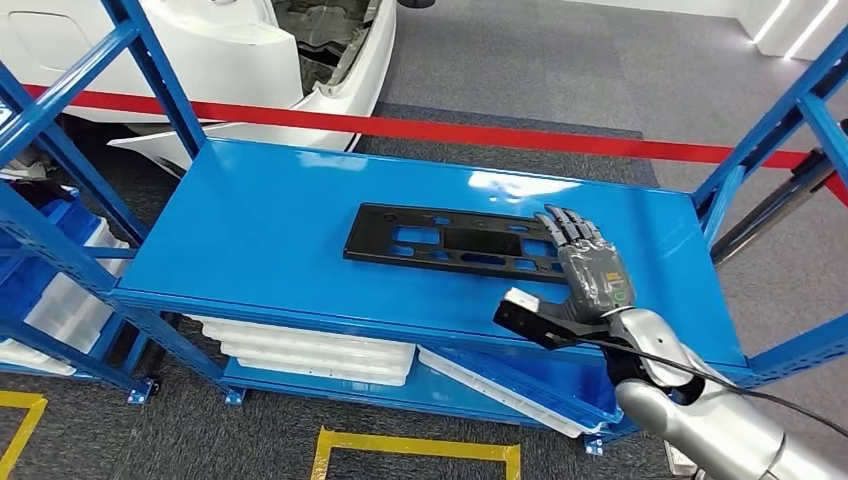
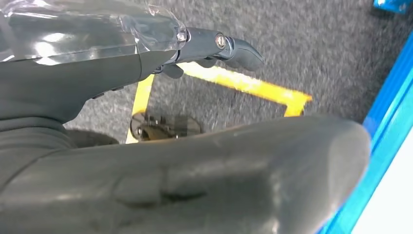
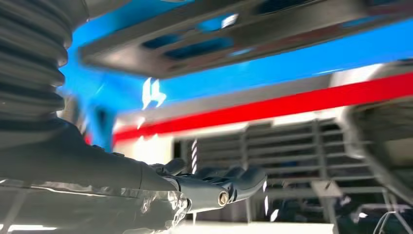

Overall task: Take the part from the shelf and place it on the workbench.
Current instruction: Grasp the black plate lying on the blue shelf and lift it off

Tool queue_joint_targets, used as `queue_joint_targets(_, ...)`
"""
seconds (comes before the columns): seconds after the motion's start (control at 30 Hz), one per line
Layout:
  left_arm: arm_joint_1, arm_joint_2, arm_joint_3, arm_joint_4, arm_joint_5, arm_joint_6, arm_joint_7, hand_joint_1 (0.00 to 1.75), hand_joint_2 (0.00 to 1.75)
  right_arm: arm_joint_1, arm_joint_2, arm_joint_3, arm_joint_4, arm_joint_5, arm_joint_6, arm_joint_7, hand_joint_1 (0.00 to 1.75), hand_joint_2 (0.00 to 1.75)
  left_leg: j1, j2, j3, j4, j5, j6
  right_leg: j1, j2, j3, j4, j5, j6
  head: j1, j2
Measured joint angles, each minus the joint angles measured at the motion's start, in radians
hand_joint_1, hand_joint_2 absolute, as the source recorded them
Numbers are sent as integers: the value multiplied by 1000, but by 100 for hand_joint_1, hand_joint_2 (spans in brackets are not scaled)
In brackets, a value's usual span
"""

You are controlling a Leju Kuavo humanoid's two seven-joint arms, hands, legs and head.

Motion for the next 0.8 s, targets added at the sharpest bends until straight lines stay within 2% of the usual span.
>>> queue_joint_targets(0.03, 0, 0, 0, 0, 2, 0, 0, 0, 0, -3, 1, 6, 0, -57, -10, -26, 0, 175, -1, 0, 0, 0, 0, 1, -1, 0, -28, 65, -29, 3, 3, 0)
queue_joint_targets(0.07, 1, 0, 0, 0, 3, -1, 0, 0, 0, -6, 3, 13, 0, -112, -13, -48, 0, 175, -1, 0, 0, 0, 0, 1, -1, 0, -51, 117, -46, 5, 4, 0)
queue_joint_targets(0.1, 1, 0, 0, 0, 5, -1, 0, 0, 0, -8, 5, 22, 0, -164, -12, -67, 0, 175, -2, 0, 0, 0, 0, 1, -1, 0, -61, 138, -44, 5, 6, 0)
queue_joint_targets(0.13, 1, 0, 0, 0, 7, -1, 0, 0, 0, -13, 7, 30, 0, -206, -7, -83, 0, 175, -2, -1, 1, 0, 0, 1, -1, 0, -53, 119, -23, 2, 7, 0)
queue_joint_targets(0.2, 1, 0, 0, 0, 8, -1, -2, 0, 0, -30, 11, 46, 0, -265, 8, -104, 0, 175, -3, -2, 3, 0, -1, 0, 0, 0, 3, -8, 49, -7, 10, 0)
queue_joint_targets(0.23, 1, 0, 0, 0, 8, -2, -3, 0, 0, -40, 12, 53, 0, -280, 19, -109, 0, 175, -4, -3, 3, -1, -2, -2, 4, 0, 30, -70, 73, -12, 10, 0)
queue_joint_targets(0.27, 1, 0, 0, 0, 9, -2, -4, 0, 0, -50, 13, 60, 0, -288, 31, -110, 0, 175, -5, -3, 2, -1, -1, -5, 7, 0, 49, -114, 86, -17, 11, 0)
queue_joint_targets(0.3, 1, 0, 0, 0, 10, -2, -5, 0, 0, -59, 13, 68, 0, -292, 44, -107, 0, 175, -5, -3, 0, -2, 0, -9, 11, 0, 55, -133, 86, -20, 10, 0)
queue_joint_targets(0.33, 2, 0, 0, 0, 12, -2, -5, 0, 0, -66, 14, 75, 0, -294, 57, -103, 0, 175, -6, -3, 0, -4, 2, -14, 14, 1, 57, -137, 85, -23, 9, 0)
queue_joint_targets(0.4, 3, 0, 0, 0, 16, -3, -7, 0, 0, -78, 14, 87, 0, -300, 78, -93, 0, 175, -7, -3, 1, -1, -4, -25, 9, -1, 61, -151, 89, -33, 8, 0)
queue_joint_targets(0.47, 2, 0, 0, 0, 17, -3, -8, 0, 0, -93, 14, 101, 0, -308, 93, -87, 0, 175, -9, -4, -17, 51, -41, -34, 4, -3, 67, -164, 95, -43, -1, 0)
queue_joint_targets(0.53, 4, 0, 0, 0, 19, -3, -10, 0, 0, -103, 14, 118, 0, -314, 105, -79, 0, 175, -8, -3, -71, 171, -102, -39, 4, -5, 68, -165, 95, -49, -11, 0)
queue_joint_targets(0.57, 5, 0, 0, 0, 20, -3, -10, 0, 0, -106, 14, 126, 0, -314, 110, -73, 0, 175, -7, -3, -98, 227, -123, -40, 5, -6, 68, -164, 95, -51, -13, 0)
queue_joint_targets(0.6, 7, 0, 0, 0, 22, -3, -11, 0, 0, -108, 14, 134, 0, -312, 113, -66, 0, 175, -7, -3, -113, 258, -127, -40, 5, -6, 68, -163, 94, -52, -14, 0)
queue_joint_targets(0.63, 8, 1, 0, 0, 24, -3, -12, 0, 0, -109, 13, 141, 0, -310, 116, -58, 0, 175, -6, -3, -111, 254, -113, -40, 5, -5, 68, -161, 93, -51, -15, 0)
queue_joint_targets(0.67, 8, 1, 0, 0, 26, -3, -13, 0, 0, -111, 13, 146, 0, -307, 118, -50, 0, 175, -5, -3, -91, 210, -81, -40, 4, -5, 69, -158, 91, -49, -16, 0)
queue_joint_targets(0.73, 8, 1, 0, 0, 28, -4, -15, 0, 0, -117, 12, 154, 0, -303, 122, -34, 0, 175, -3, -3, -35, 81, -20, -37, 5, -3, 68, -146, 82, -42, -19, 0)
queue_joint_targets(0.77, 8, 2, 0, 0, 29, -4, -16, 0, 0, -120, 9, 158, 0, -302, 126, -27, 0, 175, -3, -4, -17, 36, -4, -35, 7, -1, 65, -140, 78, -37, -19, 0)
queue_joint_targets(0.8, 9, 2, 0, 0, 29, -5, -17, 0, 0, -121, 6, 161, 0, -302, 131, -19, 0, 175, -4, -4, -10, 16, -1, -31, 8, -1, 62, -134, 76, -33, -19, 0)
